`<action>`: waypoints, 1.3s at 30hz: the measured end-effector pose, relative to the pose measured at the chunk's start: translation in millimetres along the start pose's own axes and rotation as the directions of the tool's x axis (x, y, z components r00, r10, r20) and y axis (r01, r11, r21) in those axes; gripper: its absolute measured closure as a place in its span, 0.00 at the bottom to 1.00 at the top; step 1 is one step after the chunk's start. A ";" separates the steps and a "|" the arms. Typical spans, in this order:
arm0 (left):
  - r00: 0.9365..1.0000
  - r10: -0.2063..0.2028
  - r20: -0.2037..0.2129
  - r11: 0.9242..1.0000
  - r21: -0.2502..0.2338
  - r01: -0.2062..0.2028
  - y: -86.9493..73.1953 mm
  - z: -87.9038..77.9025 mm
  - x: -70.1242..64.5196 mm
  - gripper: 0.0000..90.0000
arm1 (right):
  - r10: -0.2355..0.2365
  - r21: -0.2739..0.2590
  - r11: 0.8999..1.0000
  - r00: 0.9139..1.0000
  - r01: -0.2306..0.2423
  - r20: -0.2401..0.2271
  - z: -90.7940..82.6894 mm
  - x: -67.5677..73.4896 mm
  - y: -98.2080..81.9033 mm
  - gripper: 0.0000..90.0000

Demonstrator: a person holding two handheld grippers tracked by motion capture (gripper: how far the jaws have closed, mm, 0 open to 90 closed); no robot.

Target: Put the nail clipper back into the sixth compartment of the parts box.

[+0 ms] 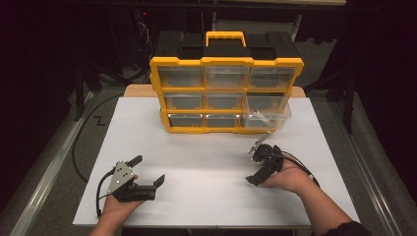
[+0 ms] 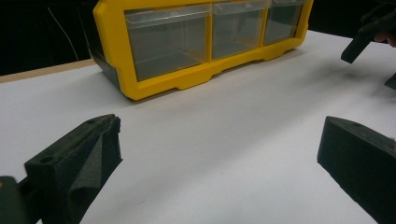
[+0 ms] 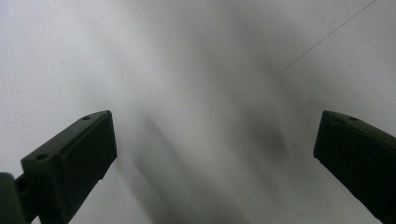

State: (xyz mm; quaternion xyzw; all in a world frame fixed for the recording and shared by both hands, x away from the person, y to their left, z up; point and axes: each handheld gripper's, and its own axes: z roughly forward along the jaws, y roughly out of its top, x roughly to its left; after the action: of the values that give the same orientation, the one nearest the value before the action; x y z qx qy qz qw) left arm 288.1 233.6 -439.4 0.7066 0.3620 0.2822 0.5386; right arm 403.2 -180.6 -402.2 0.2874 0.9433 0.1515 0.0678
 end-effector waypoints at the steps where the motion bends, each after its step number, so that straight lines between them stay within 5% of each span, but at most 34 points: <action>1: 1.000 0.001 0.002 1.000 -0.001 -0.001 0.2 0.0 0.0 0.00 | 0.001 -0.007 1.000 1.000 -0.001 0.003 0.5 0.1 -0.7 0.01; 8: 1.000 -0.012 -0.009 1.000 -0.012 0.012 1.1 -0.7 1.4 0.00 | 0.045 -0.108 0.993 0.999 -0.043 0.021 1.2 -1.8 -8.2 0.01; 17: 1.000 -0.014 -0.009 1.000 0.001 0.014 0.5 1.9 1.1 0.00 | 0.066 -0.273 0.961 0.997 -0.055 0.033 -2.1 2.6 -14.8 0.01; 23: 1.000 -0.020 -0.011 1.000 0.002 0.020 0.6 2.7 0.6 0.00 | 0.106 -0.395 0.914 0.994 -0.093 0.012 -0.3 4.9 -23.7 0.01; 39: 0.999 -0.035 -0.024 0.999 0.008 0.035 0.5 2.1 2.7 0.00 | 0.208 -0.655 0.741 0.978 -0.146 0.017 -9.0 17.1 -40.8 0.01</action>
State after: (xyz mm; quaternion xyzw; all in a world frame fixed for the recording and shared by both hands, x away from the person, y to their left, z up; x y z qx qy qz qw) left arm 291.5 234.5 -439.5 0.6989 0.3819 0.2796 0.5362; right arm 365.8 -205.4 -407.6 0.3407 0.7962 0.4623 0.1903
